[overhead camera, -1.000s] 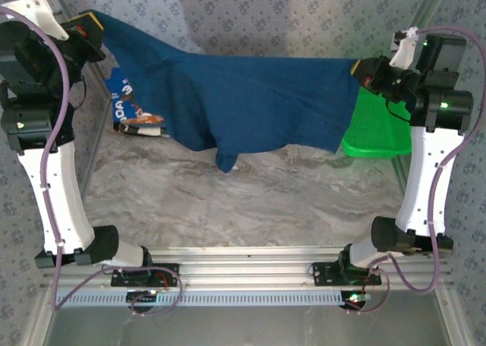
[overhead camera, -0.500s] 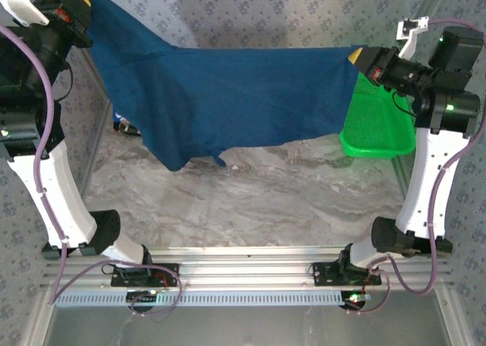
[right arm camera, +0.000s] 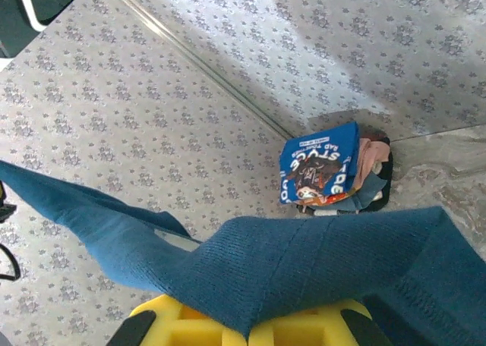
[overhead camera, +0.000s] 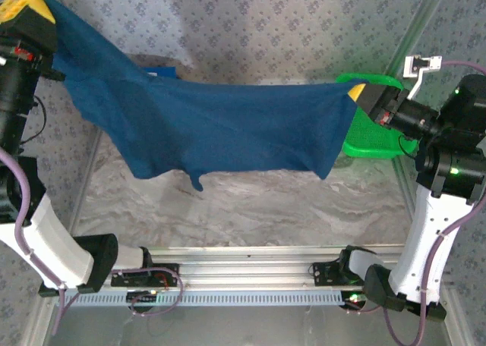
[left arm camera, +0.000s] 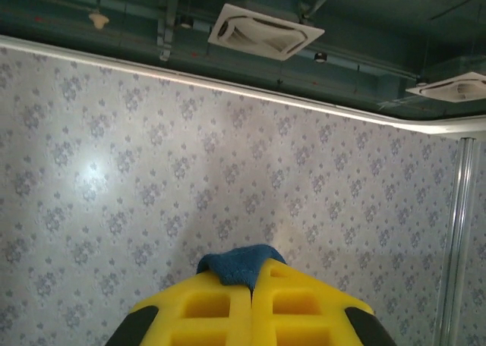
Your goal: Fold and stack the t-shirts
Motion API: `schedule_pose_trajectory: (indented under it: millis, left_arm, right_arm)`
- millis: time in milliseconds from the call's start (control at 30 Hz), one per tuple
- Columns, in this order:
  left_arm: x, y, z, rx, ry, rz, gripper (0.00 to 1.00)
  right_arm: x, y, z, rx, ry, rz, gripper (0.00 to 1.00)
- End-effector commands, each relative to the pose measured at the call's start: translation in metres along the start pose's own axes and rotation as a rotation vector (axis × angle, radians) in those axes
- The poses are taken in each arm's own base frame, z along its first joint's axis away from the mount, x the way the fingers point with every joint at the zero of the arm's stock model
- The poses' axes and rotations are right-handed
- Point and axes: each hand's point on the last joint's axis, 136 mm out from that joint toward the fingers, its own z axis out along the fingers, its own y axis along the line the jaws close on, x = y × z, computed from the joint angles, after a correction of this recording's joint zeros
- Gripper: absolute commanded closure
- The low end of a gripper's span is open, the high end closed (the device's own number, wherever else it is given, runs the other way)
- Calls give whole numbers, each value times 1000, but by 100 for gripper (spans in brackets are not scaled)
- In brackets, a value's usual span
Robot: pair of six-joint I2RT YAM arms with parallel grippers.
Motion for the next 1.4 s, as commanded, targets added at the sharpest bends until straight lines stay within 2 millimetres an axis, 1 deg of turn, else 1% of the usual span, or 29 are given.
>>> schedule_pose_trajectory:
  millis: [0,100,167,200,267,333,367,400,433,467,500,567,633,667,700,767,800,833,867,967,1033,1067,1133,1200,1300,1367]
  left_arm:
    - [17,17,15,-45,41,24,100]
    - [79,47,43,-100,206,10,100]
    - [132,75,60,-157,323,2,100]
    - [156,88,66,-182,371,-5,100]
    - [210,114,78,-226,453,-12,100]
    - [263,137,85,-261,538,-24,100]
    - [291,148,88,-276,585,-31,100]
    - [310,154,91,-277,614,-36,100]
    - [346,163,91,-280,678,-47,100]
    - [374,170,94,-283,723,-52,100]
    - [395,173,96,-280,759,-51,100]
    - [445,182,99,-285,848,-51,100]
    - [486,188,102,-287,920,-45,100]
    - [505,191,102,-292,951,-49,100]
    - [521,193,103,-289,976,-49,100]
    - [551,194,104,-291,1024,-42,100]
    - [566,194,101,-291,1054,-42,100]
    - [570,191,107,-285,1055,-31,100]
    - [580,189,108,-280,1076,-24,100]
    - [602,176,110,-258,1117,-4,100]
    - [608,170,112,-259,1127,-14,100]
    - [607,167,112,-264,1133,-32,100]
    - [595,159,114,-270,1119,-72,100]
    - [563,155,115,-289,1068,-91,100]
    - [484,149,119,-306,926,-95,100]
    - [422,148,117,-314,826,-111,100]
  right_arm:
    - [3,-13,4,-2,21,42,100]
    - [8,-47,12,60,38,109,100]
    - [14,-86,20,134,49,185,100]
    - [17,-102,26,155,62,214,100]
    - [31,-146,40,240,107,291,100]
    - [48,-183,54,303,183,295,100]
    - [58,-208,59,369,224,314,100]
    - [67,-227,63,410,264,326,100]
    - [74,-247,68,431,302,334,100]
    - [82,-271,71,484,338,342,100]
    - [89,-290,73,522,371,353,100]
    - [94,-327,83,564,419,346,100]
    - [98,-361,91,621,475,335,100]
    - [98,-377,96,635,503,321,100]
    - [98,-394,98,674,532,288,100]
    - [104,-419,104,698,620,268,100]
    - [103,-434,103,735,643,246,100]
    - [104,-448,103,774,664,234,100]
    - [105,-459,103,800,680,229,100]
    - [100,-479,102,868,690,190,100]
    - [98,-481,103,880,694,172,100]
    - [97,-479,105,877,692,167,100]
    - [95,-469,106,866,684,155,100]
    - [86,-448,106,843,652,146,100]
    - [57,-396,108,765,523,130,100]
    - [39,-355,106,704,431,124,100]
